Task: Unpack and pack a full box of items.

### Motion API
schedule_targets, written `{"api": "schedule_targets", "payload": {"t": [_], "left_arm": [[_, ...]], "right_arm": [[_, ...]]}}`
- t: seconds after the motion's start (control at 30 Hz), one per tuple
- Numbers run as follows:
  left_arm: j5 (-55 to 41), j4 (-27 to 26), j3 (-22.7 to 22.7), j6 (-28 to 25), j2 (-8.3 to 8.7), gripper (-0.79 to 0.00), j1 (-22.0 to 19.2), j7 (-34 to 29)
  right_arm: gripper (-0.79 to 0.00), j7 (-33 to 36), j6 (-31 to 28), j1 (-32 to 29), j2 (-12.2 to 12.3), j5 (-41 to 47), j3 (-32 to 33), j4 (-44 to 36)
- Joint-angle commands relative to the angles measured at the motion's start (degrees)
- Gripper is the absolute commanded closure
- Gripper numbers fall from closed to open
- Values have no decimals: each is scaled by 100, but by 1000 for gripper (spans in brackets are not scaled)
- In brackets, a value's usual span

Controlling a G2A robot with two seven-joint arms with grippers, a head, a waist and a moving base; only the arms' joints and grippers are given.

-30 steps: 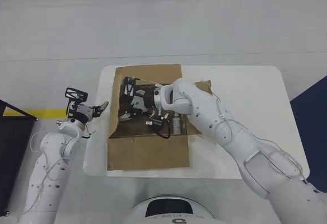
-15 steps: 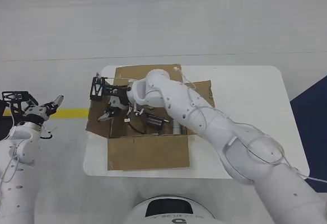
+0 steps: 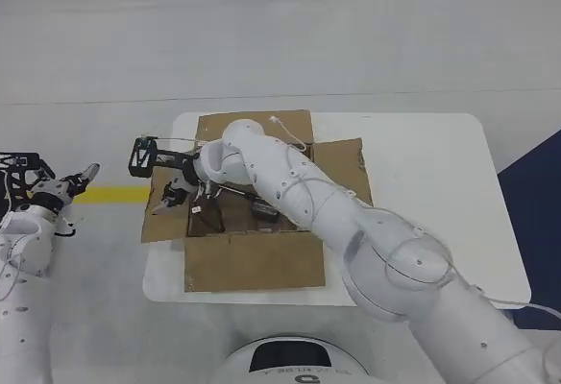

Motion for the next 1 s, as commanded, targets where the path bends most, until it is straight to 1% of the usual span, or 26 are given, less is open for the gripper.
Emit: {"api": "schedule_targets", "payload": {"t": [0.0,0.1,0.17,0.23,0.3,0.4,0.47,0.5,0.97], "left_arm": [[39,-31,-52,-125,33,-785,-58,-16],[10,-158,-114,-398,74,-785,-80,-48],[-176,-315,-130,-708,94,-785,-53,-132],[-482,-481,-112,-1095,111,-785,-19,-288],[-999,-584,-62,-1424,118,-785,-6,-560],[-1087,-606,-57,-1469,121,-785,-7,-613],[-1087,-606,-57,-1469,121,-785,-7,-613],[-1087,-606,-57,-1469,121,-785,-7,-613],[-1087,-606,-57,-1469,121,-785,-7,-613]], "right_arm": [[-785,-453,3,52,-1,-95,63,103],[-785,-1115,15,40,77,-381,120,165],[-785,-1470,42,-28,166,-623,136,127],[-785,-1705,-14,-132,286,-864,145,52],[-785,-1876,-67,-221,437,-1102,177,-62],[-785,-2050,-184,-316,722,-1469,275,-344],[-785,-2108,-387,-366,954,-1678,396,-640],[-785,-2108,-422,-373,996,-1708,423,-699],[-785,-2108,-422,-373,996,-1708,423,-699]]}}
